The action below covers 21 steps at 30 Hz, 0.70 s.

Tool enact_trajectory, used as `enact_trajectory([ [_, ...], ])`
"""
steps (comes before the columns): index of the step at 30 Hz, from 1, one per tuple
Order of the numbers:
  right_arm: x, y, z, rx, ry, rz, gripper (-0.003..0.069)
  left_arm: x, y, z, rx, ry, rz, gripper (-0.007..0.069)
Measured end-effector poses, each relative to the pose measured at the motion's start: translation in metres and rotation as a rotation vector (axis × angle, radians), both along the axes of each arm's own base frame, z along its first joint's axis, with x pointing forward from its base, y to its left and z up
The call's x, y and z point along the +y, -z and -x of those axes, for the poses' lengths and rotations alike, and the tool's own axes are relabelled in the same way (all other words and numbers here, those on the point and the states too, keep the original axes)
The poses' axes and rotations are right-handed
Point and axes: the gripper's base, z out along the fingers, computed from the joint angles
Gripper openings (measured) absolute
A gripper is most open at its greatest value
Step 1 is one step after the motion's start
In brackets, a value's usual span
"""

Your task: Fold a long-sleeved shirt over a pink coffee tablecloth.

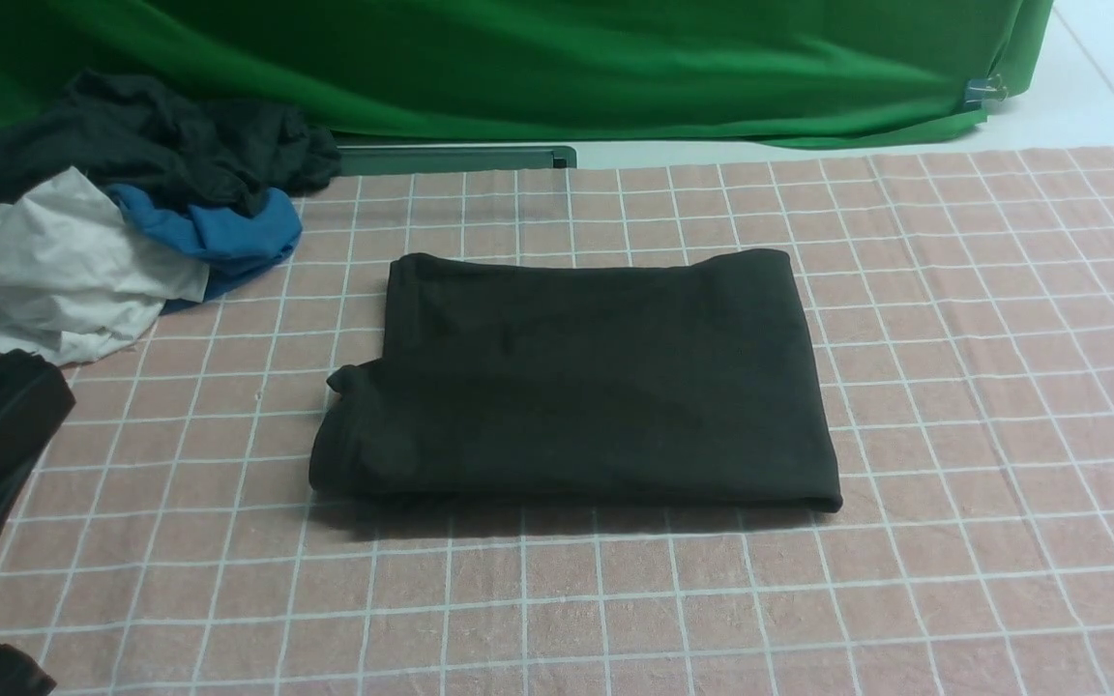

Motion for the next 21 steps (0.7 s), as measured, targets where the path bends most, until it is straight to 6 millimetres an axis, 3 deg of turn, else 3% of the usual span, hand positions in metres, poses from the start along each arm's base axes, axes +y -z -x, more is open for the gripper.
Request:
enact_trajectory([
  [21,-0.0016,0.0059,0.0041,0.034,0.003,0.103,0.0024,0.0,0.0,0.0,0.0,0.0,0.0,0.0019],
])
